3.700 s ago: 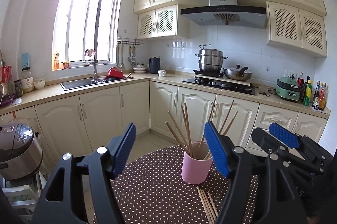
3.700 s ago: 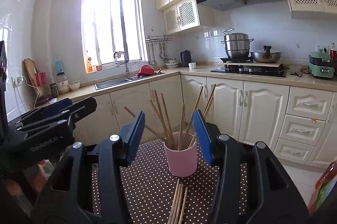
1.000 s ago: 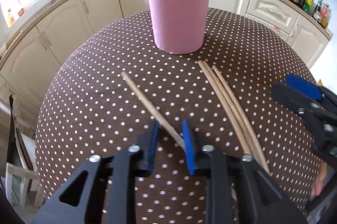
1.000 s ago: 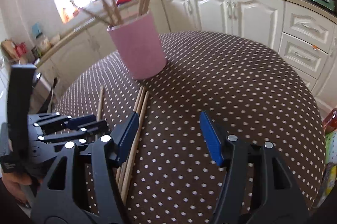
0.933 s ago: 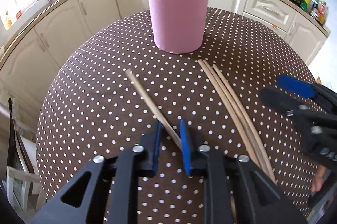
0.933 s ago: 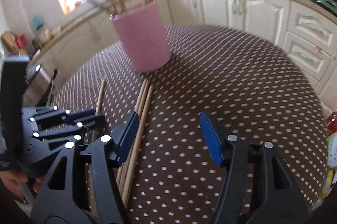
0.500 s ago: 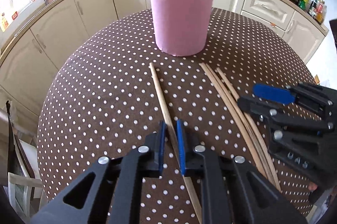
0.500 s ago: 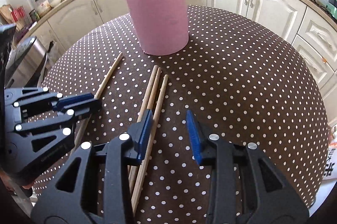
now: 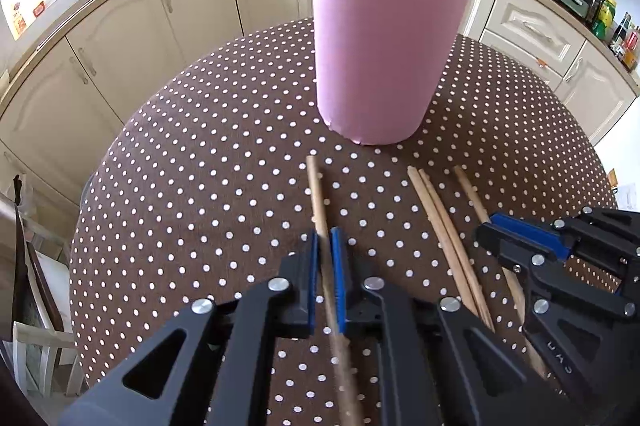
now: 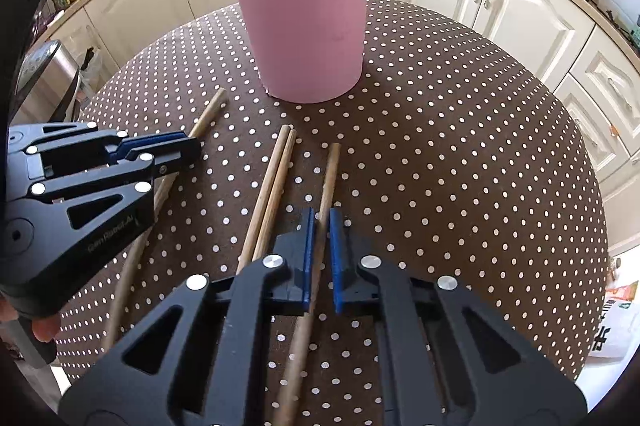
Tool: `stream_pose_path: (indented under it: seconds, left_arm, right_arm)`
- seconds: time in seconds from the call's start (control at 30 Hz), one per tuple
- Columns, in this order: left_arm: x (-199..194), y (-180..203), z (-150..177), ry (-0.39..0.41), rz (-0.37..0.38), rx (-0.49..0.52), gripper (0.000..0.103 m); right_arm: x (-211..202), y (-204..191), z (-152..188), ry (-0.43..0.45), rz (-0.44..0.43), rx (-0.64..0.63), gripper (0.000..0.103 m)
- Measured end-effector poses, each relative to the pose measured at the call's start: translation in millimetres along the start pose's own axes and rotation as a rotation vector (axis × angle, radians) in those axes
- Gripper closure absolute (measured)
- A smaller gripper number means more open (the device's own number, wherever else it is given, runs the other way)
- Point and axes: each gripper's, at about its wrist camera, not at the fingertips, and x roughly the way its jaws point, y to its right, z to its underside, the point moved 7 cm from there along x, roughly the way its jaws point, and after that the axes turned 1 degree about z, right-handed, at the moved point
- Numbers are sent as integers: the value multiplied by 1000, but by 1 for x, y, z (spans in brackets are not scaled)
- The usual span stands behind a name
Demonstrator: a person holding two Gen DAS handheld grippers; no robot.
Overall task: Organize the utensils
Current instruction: 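Lift both held chopsticks upright and carry them above the pink cup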
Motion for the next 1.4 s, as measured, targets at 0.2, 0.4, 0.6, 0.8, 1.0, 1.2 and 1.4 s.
stream_pose_path:
  seconds: [0.2, 0.4, 0.6, 0.8, 1.0, 1.2, 1.4]
  left_arm:
    - [-17, 4, 1, 47, 29, -5, 97]
    - [-59, 4, 1, 138, 51, -7, 97]
    - [-122, 16, -2, 291, 66, -9, 97]
    - [-178, 25, 4, 440, 64, -5, 97]
    - [-220, 36, 14, 561, 42, 7, 97]
    - [-254, 43, 22, 662, 40, 7, 97]
    - [-280, 47, 23, 718, 68, 23, 97]
  right_arm:
    - [-11, 2, 2, 30, -47, 35, 97]
    - [-54, -2, -7, 134, -87, 48, 97]
    - [-110, -8, -17, 272, -117, 47, 97]
    - [-160, -16, -18, 402, -111, 51, 97]
    - [-193, -19, -8, 520, -100, 61, 97]
    - [-221, -18, -1, 618, -93, 70, 97]
    - [-250, -15, -6, 705, -91, 71, 97]
